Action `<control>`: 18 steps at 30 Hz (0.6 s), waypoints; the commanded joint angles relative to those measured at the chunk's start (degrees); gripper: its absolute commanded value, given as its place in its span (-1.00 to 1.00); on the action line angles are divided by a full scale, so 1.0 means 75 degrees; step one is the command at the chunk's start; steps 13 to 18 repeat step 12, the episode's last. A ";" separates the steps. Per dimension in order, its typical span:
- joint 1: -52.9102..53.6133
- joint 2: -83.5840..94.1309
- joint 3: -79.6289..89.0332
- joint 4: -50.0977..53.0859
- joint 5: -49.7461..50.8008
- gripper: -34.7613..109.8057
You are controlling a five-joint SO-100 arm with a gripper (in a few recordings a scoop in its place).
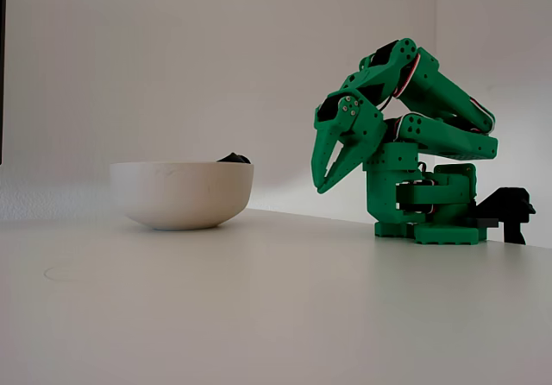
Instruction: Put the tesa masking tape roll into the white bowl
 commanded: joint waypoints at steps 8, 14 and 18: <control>0.0199 0.0047 0.0023 -0.0023 0.0164 -0.58; 0.0199 0.0047 0.0023 -0.0023 0.0164 -0.62; 0.0199 0.0047 0.0023 -0.0023 0.0164 -0.62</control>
